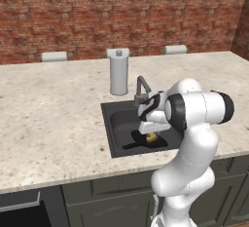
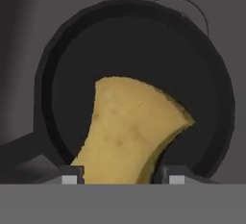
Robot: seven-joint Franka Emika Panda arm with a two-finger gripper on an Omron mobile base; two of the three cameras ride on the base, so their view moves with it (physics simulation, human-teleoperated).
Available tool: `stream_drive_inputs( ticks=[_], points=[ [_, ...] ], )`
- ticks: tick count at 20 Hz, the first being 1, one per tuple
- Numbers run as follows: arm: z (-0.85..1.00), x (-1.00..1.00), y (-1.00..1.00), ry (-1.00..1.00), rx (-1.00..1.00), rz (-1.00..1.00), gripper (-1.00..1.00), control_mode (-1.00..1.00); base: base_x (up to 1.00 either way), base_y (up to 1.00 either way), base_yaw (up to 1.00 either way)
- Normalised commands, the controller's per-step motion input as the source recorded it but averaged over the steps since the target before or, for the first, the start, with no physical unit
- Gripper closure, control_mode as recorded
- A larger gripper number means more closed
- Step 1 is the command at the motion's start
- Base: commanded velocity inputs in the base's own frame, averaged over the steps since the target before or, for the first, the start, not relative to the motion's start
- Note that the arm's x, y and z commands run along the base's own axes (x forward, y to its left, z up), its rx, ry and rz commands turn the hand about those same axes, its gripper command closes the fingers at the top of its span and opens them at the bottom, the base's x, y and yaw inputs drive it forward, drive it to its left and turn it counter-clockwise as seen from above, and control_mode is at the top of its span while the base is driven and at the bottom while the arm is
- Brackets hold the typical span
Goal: Pick the pan and sponge and place them into the sink. Then turn on the water.
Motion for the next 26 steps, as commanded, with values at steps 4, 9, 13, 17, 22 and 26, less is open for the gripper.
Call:
stream_drive_inputs(
  ticks=[4,9,13,17,22,26],
  points=[
    [0.34,-0.23,-0.01,-0.06,0.0,0.0,-1.0,-1.0,0.0,0.0,0.0],
    [0.84,-0.52,-0.03,-0.08,0.0,0.0,-1.0,-1.0,0.0,0.0,0.0],
    [0.92,-0.67,-0.25,-0.01,0.0,-0.03,-1.0,-1.0,0.0,0.0,0.0],
    [0.56,-0.47,-0.69,0.01,0.01,-0.09,-1.0,-1.0,0.0,0.0,0.0],
    [0.11,-0.23,-0.44,0.12,0.04,-0.04,-1.0,-1.0,0.0,0.0,0.0],
    [0.21,0.04,0.0,0.12,0.09,-0.08,-1.0,-1.0,0.0,0.0,0.0]
  ],
)
